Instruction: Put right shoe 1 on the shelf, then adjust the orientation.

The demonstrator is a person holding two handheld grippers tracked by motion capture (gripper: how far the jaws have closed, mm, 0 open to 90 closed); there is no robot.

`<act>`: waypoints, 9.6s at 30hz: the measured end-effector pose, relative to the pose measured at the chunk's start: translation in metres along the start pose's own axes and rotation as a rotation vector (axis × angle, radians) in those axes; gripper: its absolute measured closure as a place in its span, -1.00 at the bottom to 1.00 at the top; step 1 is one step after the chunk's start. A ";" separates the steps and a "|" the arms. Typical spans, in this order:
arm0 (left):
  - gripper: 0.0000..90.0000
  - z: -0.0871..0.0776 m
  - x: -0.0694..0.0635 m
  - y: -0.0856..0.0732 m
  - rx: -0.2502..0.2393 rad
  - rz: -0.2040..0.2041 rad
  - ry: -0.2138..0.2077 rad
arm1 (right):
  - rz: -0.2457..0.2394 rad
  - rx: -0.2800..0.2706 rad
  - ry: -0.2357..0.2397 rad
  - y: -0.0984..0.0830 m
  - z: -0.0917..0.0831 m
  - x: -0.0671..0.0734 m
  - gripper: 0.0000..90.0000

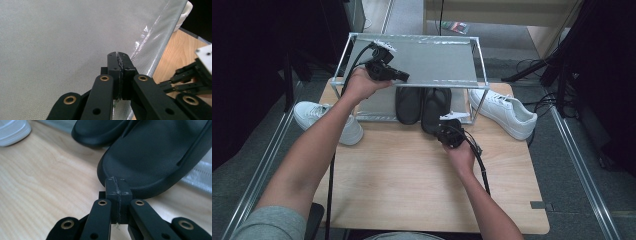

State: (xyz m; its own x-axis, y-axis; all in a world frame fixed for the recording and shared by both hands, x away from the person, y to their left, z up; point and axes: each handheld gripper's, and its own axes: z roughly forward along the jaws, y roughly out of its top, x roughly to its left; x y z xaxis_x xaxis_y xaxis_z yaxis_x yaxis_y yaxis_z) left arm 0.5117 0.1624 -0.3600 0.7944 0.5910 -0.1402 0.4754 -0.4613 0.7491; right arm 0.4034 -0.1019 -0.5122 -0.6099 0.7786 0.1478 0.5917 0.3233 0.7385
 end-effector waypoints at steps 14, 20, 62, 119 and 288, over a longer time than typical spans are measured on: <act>0.96 0.000 0.001 -0.001 -0.007 -0.023 -0.002 | 0.041 0.011 -0.017 0.021 0.019 -0.019 1.00; 0.91 -0.002 0.000 0.001 -0.006 -0.038 -0.004 | 0.036 -0.003 0.028 0.017 0.007 -0.011 0.99; -0.09 -0.034 -0.092 -0.101 0.021 0.006 -0.086 | -0.099 -0.103 0.271 -0.023 -0.099 0.007 0.13; 0.07 -0.089 -0.004 -0.209 0.051 -0.277 0.149 | -0.078 -0.066 0.202 -0.034 -0.109 -0.008 0.03; 0.96 -0.036 -0.093 -0.219 0.154 -0.255 0.052 | -0.164 0.062 0.318 -0.020 -0.046 0.053 1.00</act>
State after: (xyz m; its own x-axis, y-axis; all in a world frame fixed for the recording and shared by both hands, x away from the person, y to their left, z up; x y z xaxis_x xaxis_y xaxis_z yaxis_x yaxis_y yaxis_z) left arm 0.3200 0.2322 -0.4879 0.6235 0.7317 -0.2754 0.7120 -0.3859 0.5866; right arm 0.3349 -0.0915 -0.4886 -0.8271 0.5105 0.2352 0.4973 0.4697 0.7294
